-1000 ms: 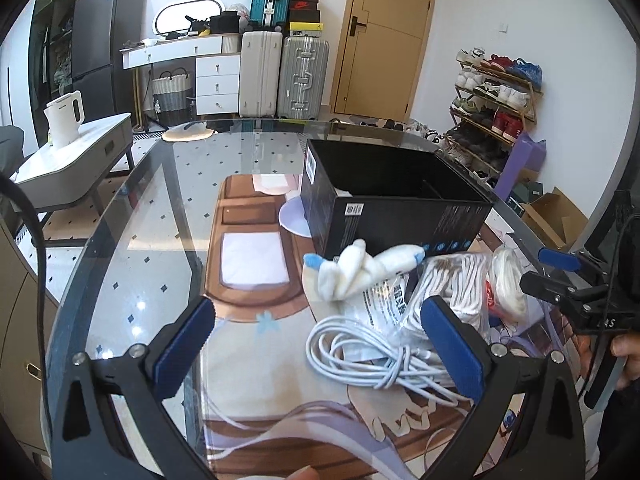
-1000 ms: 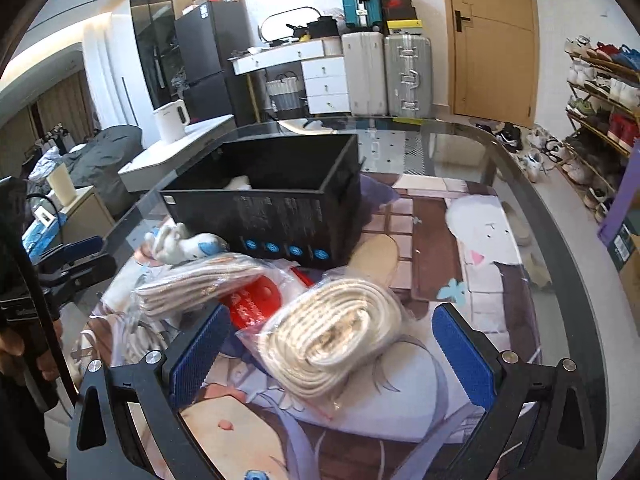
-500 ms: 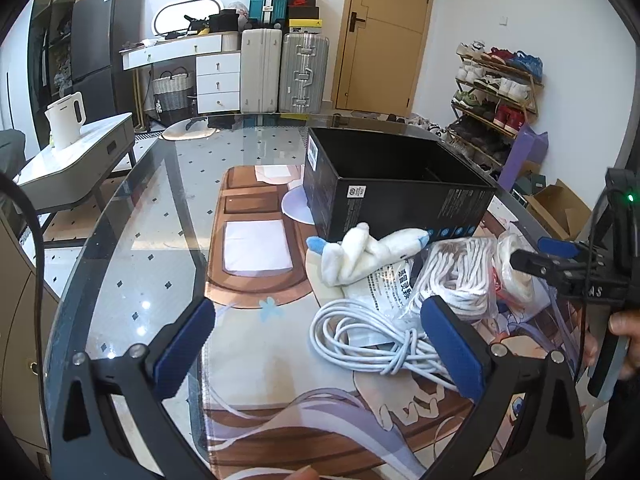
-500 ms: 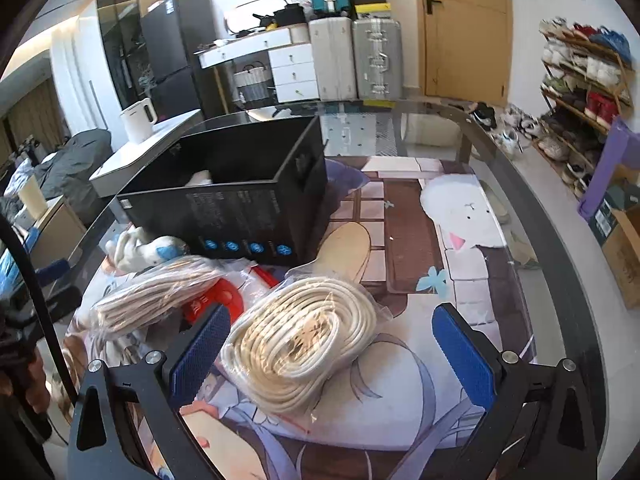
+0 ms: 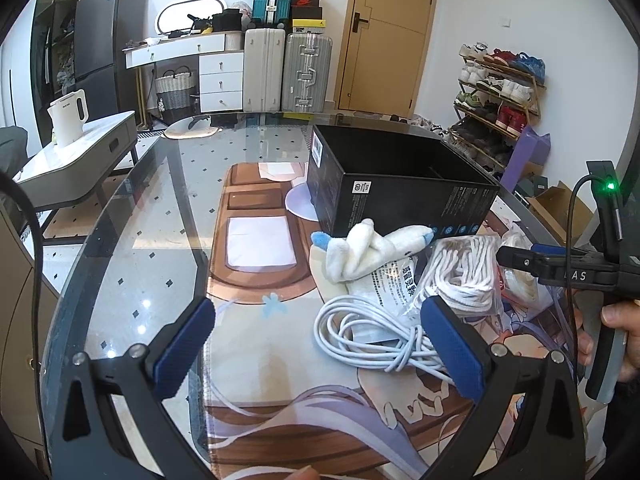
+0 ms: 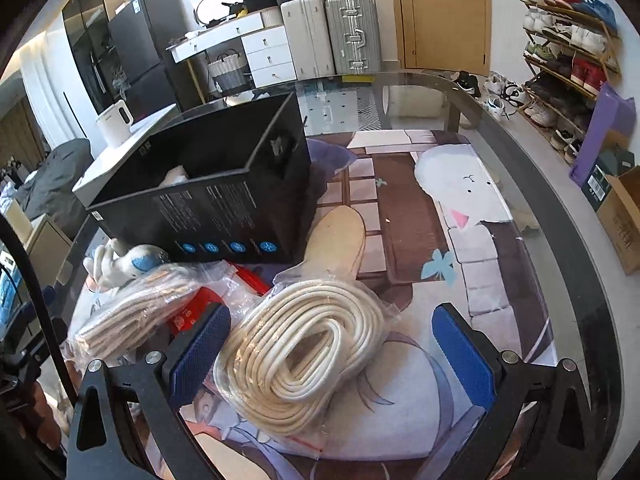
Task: Organize soft objects
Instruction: 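Move the right tool toward the bag of white rope while the left tool approaches the white cable coil, then close the right tool on the clear bag of coiled white rope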
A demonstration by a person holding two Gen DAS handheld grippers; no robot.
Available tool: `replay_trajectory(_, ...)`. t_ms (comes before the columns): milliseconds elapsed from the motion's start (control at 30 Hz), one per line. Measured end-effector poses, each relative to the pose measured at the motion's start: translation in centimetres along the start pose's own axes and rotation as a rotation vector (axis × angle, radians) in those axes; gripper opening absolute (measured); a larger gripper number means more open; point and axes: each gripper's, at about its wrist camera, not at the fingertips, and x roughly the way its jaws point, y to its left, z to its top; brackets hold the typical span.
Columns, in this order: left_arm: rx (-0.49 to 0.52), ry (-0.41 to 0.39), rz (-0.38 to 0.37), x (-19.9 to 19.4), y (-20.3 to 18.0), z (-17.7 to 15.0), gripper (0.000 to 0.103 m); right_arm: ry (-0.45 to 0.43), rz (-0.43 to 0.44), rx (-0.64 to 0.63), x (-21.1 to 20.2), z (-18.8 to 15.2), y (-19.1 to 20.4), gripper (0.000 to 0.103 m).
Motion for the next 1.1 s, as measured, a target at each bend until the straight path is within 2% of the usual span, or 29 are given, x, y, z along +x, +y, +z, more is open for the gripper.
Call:
replay_trajectory(333,-0.002,0.006,0.009,0.3,-0.1,-0.2,0.103,0.060,-0.024,-0.039,-0.1,-1.4,-1.7,0.102)
replay_trajectory(633,-0.002,0.012,0.014,0.3,0.0,-0.4,0.103,0.074,-0.050,-0.127,-0.5,-2.5,-1.6,0.101)
replay_trajectory(700,-0.007,0.014,0.012,0.4,0.0,-0.5,0.103,0.079,-0.045,-0.158,-0.7,-2.6,-1.4,0.097)
replay_trajectory(800,-0.007,0.015,0.018,0.4,-0.2,-0.6,0.103,0.076,-0.025,-0.184,-0.9,-2.5,-1.1,0.085)
replay_trajectory(967,0.000,0.026,0.008,0.4,-0.5,-0.9,0.103,0.056,-0.002,-0.211,-1.4,-2.6,-0.5,0.057)
replay_trajectory(1100,-0.003,0.036,-0.023,0.2,-1.0,-1.0,0.103,0.044,0.008,-0.209,-1.7,-2.9,-0.3,0.047)
